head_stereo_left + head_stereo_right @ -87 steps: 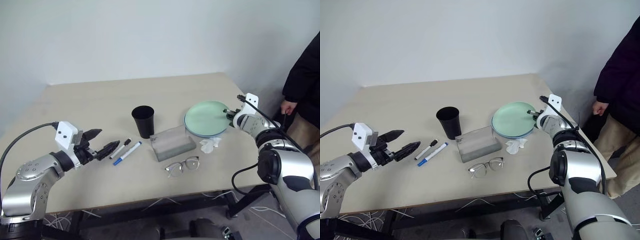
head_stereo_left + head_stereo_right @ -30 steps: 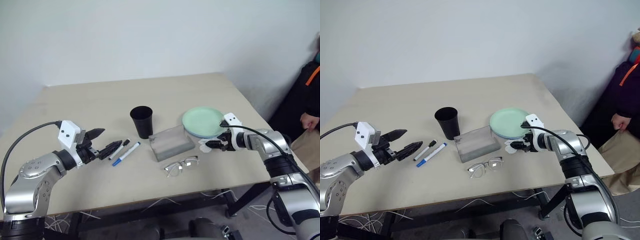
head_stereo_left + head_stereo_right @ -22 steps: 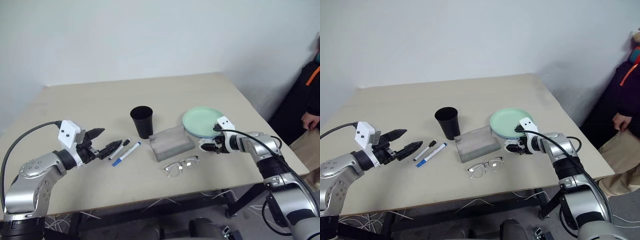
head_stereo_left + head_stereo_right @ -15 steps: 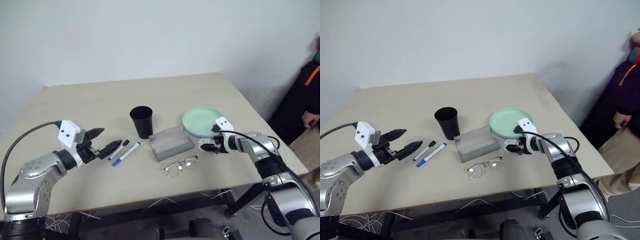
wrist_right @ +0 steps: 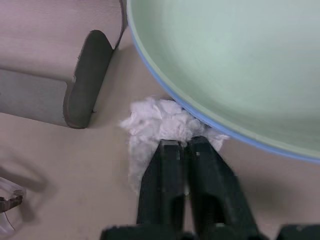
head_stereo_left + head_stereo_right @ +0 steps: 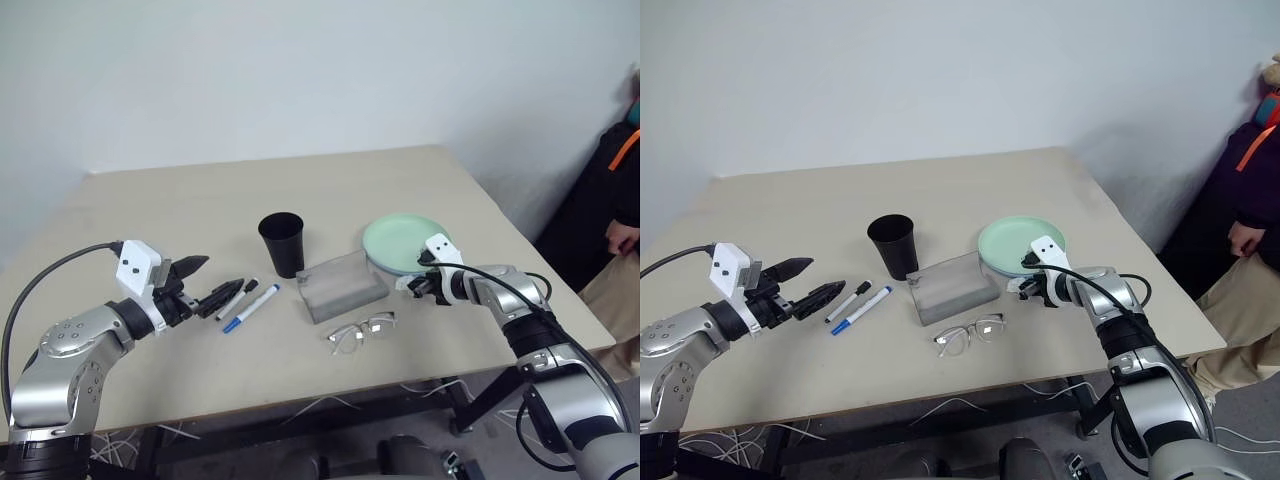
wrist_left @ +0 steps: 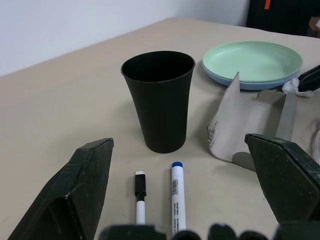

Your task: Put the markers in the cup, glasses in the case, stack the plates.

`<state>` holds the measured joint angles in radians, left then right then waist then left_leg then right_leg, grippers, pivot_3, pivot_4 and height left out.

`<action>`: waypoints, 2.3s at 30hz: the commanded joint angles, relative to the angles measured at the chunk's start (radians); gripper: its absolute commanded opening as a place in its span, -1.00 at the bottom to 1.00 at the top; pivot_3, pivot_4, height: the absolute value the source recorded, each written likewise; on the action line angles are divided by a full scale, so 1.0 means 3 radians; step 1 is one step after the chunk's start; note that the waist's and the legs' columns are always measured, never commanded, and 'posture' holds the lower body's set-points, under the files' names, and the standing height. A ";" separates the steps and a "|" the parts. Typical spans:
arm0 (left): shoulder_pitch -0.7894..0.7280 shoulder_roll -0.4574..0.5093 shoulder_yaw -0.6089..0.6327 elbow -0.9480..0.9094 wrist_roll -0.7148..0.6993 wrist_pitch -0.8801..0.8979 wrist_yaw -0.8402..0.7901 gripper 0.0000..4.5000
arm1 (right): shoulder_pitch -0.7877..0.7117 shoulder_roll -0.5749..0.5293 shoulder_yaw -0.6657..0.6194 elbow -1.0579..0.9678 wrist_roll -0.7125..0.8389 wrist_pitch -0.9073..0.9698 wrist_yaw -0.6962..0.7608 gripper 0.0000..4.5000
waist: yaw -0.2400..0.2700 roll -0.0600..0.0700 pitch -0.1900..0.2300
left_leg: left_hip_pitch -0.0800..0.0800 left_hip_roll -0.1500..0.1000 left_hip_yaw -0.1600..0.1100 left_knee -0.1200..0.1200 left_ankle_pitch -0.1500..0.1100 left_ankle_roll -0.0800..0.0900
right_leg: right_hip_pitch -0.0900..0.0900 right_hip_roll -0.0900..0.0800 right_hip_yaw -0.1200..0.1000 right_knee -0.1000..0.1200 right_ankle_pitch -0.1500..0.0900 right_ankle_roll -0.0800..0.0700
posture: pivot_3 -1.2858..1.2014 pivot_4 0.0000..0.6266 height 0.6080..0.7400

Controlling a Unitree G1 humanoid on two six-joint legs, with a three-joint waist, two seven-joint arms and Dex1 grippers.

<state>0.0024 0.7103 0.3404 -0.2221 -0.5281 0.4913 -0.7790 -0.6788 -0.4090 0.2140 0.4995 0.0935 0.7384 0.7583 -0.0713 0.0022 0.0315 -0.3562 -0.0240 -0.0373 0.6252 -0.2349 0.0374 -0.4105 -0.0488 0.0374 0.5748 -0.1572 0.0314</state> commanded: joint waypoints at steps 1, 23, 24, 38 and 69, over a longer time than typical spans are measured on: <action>-0.0073 0.0016 0.0036 -0.0093 -0.0030 -0.0027 0.0010 1.00 | -0.0073 -0.0045 0.0038 -0.0157 -0.0021 -0.0050 0.0123 -0.99 | 0.0000 0.0000 0.0000 | 0.0000 0.0000 0.0000 0.0000 0.0000 0.0000 | 0.0000 0.0000 0.0000 0.0000 0.0000 0.0000 | 0.03 -1.00 0.81; -0.0135 -0.0012 -0.0082 -0.0066 0.0015 -0.0045 0.0016 1.00 | -0.1242 0.0038 -0.0231 0.1490 -0.0183 -0.1078 -0.0240 -0.99 | 0.0001 -0.0001 0.0000 | -0.0003 -0.0002 0.0000 -0.0001 -0.0002 -0.0004 | -0.0001 -0.0001 -0.0005 0.0000 0.0000 -0.0001 | 0.03 -1.00 0.81; -0.0131 -0.0011 -0.0081 -0.0070 0.0012 -0.0045 0.0019 1.00 | -0.1280 0.0059 -0.0246 0.1618 -0.0198 -0.1152 -0.0273 -0.99 | -0.0001 0.0000 0.0000 | -0.0005 -0.0003 0.0000 -0.0002 -0.0001 -0.0003 | -0.0002 -0.0001 -0.0002 0.0000 0.0001 -0.0001 | 0.03 -1.00 0.81; -0.0167 -0.0043 -0.0110 -0.0121 -0.0032 -0.0039 0.0038 1.00 | -0.1448 0.0121 -0.0497 0.2346 -0.0288 -0.1622 -0.0412 0.18 | -0.0007 0.0000 0.0000 | 0.0003 -0.0004 0.0000 -0.0009 0.0001 0.0003 | 0.0003 0.0000 0.0003 0.0000 0.0001 -0.0001 | 0.03 -1.00 0.81; -0.1660 -0.0276 -0.2158 0.0009 0.0763 0.0416 -0.0426 1.00 | -0.0390 -0.1408 -0.0530 -0.0511 0.0312 -0.1102 0.2134 0.99 | 0.0001 0.0002 0.0000 | -0.0004 -0.0008 0.0001 0.0011 0.0002 0.0007 | 0.0007 0.0005 0.0003 0.0002 0.0000 0.0001 | 0.03 -1.00 0.81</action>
<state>-0.4590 0.6231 -0.2798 -0.2166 -0.3253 0.6097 -0.8828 -0.7886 -0.8087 0.0891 0.3956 0.1458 0.4102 1.3561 -0.0709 0.0027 0.0317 -0.3570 -0.0262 -0.0366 0.6285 -0.2343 0.0395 -0.4082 -0.0471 0.0387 0.5753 -0.1572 0.0317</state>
